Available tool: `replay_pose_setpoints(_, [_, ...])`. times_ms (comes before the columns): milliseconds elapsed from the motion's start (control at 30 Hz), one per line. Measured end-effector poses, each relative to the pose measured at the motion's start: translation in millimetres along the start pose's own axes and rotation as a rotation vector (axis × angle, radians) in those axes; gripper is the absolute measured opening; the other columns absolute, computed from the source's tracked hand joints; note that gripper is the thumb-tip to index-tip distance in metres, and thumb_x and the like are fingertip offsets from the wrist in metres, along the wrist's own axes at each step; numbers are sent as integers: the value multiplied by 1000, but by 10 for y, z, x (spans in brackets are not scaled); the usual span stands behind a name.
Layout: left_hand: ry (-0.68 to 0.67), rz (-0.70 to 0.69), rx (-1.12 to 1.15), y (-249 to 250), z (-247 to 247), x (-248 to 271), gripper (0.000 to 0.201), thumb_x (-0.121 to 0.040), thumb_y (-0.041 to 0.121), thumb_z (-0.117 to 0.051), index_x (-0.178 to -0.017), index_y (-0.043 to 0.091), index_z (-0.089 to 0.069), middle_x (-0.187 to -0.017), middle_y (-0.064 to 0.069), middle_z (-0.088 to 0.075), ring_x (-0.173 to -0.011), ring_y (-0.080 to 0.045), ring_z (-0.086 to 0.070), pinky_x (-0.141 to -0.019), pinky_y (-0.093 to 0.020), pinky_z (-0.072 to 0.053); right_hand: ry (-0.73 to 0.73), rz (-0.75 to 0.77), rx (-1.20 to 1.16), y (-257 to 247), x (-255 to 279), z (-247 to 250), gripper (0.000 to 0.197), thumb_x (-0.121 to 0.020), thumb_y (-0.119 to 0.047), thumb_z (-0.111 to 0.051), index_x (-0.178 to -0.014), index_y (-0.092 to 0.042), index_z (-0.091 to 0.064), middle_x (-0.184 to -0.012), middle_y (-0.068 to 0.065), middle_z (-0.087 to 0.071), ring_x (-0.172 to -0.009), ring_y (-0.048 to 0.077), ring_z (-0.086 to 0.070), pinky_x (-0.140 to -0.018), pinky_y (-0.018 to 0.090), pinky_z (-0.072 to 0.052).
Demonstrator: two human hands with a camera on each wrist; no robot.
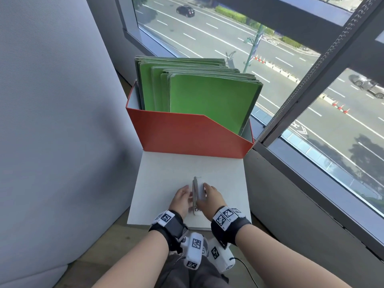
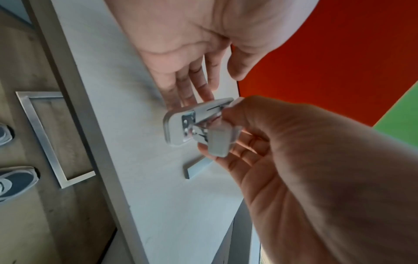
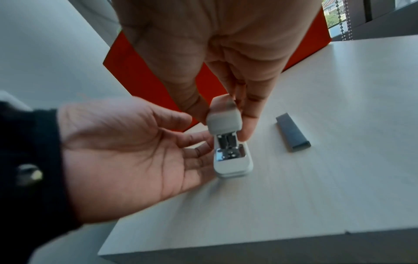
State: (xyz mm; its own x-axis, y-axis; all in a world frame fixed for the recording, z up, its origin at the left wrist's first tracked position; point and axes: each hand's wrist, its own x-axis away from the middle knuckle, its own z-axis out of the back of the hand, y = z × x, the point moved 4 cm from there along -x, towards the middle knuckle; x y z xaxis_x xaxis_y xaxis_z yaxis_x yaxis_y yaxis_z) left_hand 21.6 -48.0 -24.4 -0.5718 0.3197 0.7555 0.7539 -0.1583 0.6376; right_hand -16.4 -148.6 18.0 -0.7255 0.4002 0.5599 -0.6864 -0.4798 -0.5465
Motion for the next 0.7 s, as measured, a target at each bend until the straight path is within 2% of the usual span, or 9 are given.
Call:
replay_pose_setpoints(100, [-69,52,89,-14,-80,-34,25,-95,35,-38,-103,27,-61,-88,-4,-66,-68,-16,-63,-60,-28,-48,19,61,-39,-82,78,112,28,-85,-16,-48,-109,-4,-55,-109,19,-63,-96,34,-60,-82,40,-52])
replay_pose_setpoints(167, [-92,92,217,-59,-121,-55,27,-97,35,-38,-107,26,-61,-88,-2,-69,-69,-15,-67,-56,-29,-52,16,83,-62,-142,138,160,32,-86,-19,-48,-114,-5,-54,-110,19,-62,-97,34,-61,-85,46,-54])
replay_pose_setpoints(233, [-129,113,352,-76,-153,-55,28,-98,32,-39,-113,22,-59,-87,-3,-73,-68,-16,-71,-57,-28,-54,15,88,-48,-186,200,209,38,-87,-20,-50,-122,-6,-49,-114,19,-59,-101,34,-59,-87,44,-53])
replay_pose_setpoints(333, [-179,101,428,-69,-177,-62,25,-98,27,-41,-104,20,-63,-82,-3,-74,-67,-16,-71,-59,-26,-54,-7,102,4,-235,284,249,48,-89,-22,-52,-132,-6,-40,-121,17,-52,-106,32,-56,-89,36,-49])
replay_pose_setpoints(433, [-195,89,431,-63,-162,-90,25,-98,25,-40,-100,21,-64,-81,-1,-74,-71,-15,-69,-61,-26,-54,-24,112,39,-291,338,281,53,-89,-26,-52,-135,-6,-35,-121,17,-51,-106,32,-56,-88,37,-49])
replay_pose_setpoints(533, [-230,72,432,-55,-164,-90,26,-98,24,-38,-101,21,-64,-73,1,-77,-63,-11,-72,-56,-21,-55,-41,90,64,-301,331,284,52,-88,-26,-51,-134,-6,-34,-119,20,-56,-103,33,-57,-84,38,-50])
replay_pose_setpoints(600, [-223,61,434,-55,-156,-59,27,-98,26,-38,-105,21,-64,-74,1,-77,-67,-13,-71,-62,-26,-54,-35,88,79,-315,335,299,50,-86,-27,-52,-129,-6,-38,-113,20,-60,-97,33,-59,-78,38,-51])
replay_pose_setpoints(700, [-175,64,443,-88,-111,-20,27,-98,27,-40,-106,21,-65,-77,-2,-72,-73,-19,-56,-67,-31,-40,-26,131,106,-371,337,360,36,-84,-28,-52,-112,-5,-51,-99,19,-66,-78,30,-58,-64,35,-49])
